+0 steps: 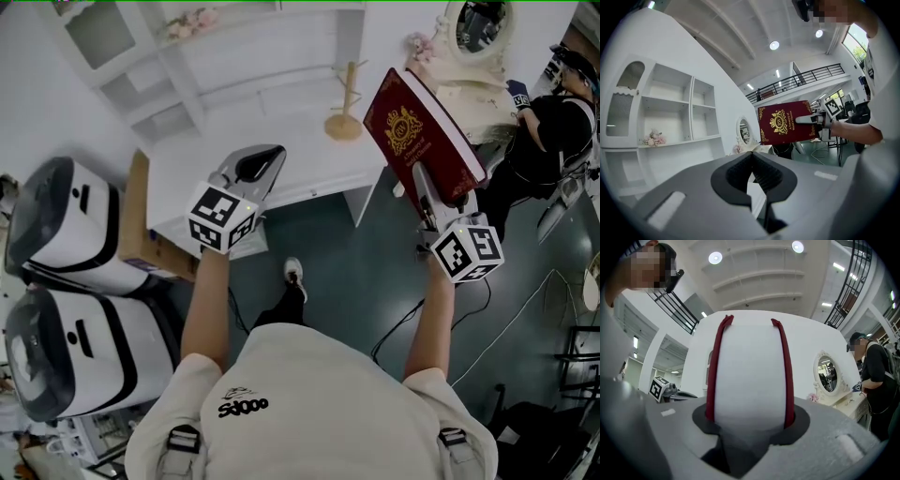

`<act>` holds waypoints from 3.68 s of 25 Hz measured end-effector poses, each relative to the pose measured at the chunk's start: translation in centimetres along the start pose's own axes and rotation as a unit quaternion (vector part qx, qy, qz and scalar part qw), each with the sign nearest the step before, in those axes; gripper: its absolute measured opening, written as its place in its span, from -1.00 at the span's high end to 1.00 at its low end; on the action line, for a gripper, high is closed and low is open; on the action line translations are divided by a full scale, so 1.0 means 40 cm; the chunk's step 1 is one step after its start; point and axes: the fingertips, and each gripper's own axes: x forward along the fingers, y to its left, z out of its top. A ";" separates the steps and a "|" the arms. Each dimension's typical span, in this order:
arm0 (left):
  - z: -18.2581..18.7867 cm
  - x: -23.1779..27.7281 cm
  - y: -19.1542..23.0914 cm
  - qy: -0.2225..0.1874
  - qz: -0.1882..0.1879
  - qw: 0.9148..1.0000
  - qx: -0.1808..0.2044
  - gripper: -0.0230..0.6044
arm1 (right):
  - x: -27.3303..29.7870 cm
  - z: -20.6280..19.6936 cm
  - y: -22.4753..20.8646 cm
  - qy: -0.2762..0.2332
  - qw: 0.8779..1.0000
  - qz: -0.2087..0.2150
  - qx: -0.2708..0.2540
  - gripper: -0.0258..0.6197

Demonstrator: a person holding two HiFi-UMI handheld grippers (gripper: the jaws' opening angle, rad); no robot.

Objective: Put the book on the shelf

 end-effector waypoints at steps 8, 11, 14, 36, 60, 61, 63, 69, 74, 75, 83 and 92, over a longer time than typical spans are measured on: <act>-0.042 0.155 0.173 -0.008 0.000 1.000 -0.006 0.87 | 0.191 -0.030 -0.079 0.011 1.000 -0.003 -0.009 0.24; -0.054 0.229 0.265 -0.010 -0.007 1.000 -0.006 0.87 | 0.302 -0.025 -0.115 0.011 1.000 -0.008 -0.007 0.24; -0.064 0.301 0.369 -0.013 -0.011 1.000 -0.010 0.87 | 0.422 -0.026 -0.149 0.013 1.000 -0.013 -0.003 0.24; -0.083 0.626 0.800 -0.030 -0.012 0.999 -0.022 0.87 | 0.951 0.069 -0.322 -0.015 0.999 -0.039 0.005 0.24; -0.167 0.716 0.897 0.014 0.048 0.998 -0.038 0.87 | 1.443 0.129 -0.486 -0.011 0.998 -0.042 -0.055 0.22; -0.174 0.717 0.900 0.016 0.050 0.998 -0.040 0.87 | 1.456 0.136 -0.489 -0.018 0.996 -0.051 -0.067 0.21; -0.189 0.720 0.905 0.022 0.053 0.997 -0.045 0.87 | 1.476 0.155 -0.499 -0.035 0.993 -0.072 -0.090 0.15; -0.220 0.732 0.909 0.032 0.059 0.996 -0.057 0.87 | 1.544 0.169 -0.533 -0.037 0.985 -0.102 -0.133 -0.16; -0.247 0.742 0.912 0.040 0.062 0.995 -0.069 0.87 | 1.576 0.163 -0.552 -0.038 0.973 -0.141 -0.176 -0.36; -0.251 0.744 0.911 0.042 0.061 0.995 -0.071 0.87 | 1.582 0.158 -0.551 -0.039 0.969 -0.150 -0.192 -0.43; -0.284 0.739 0.896 0.057 0.058 0.993 -0.086 0.87 | 1.603 0.137 -0.546 -0.048 0.948 -0.182 -0.255 -0.60; -0.289 0.705 0.857 0.065 0.046 0.993 -0.088 0.87 | 1.582 0.083 -0.514 -0.003 0.961 -0.141 -0.240 -0.61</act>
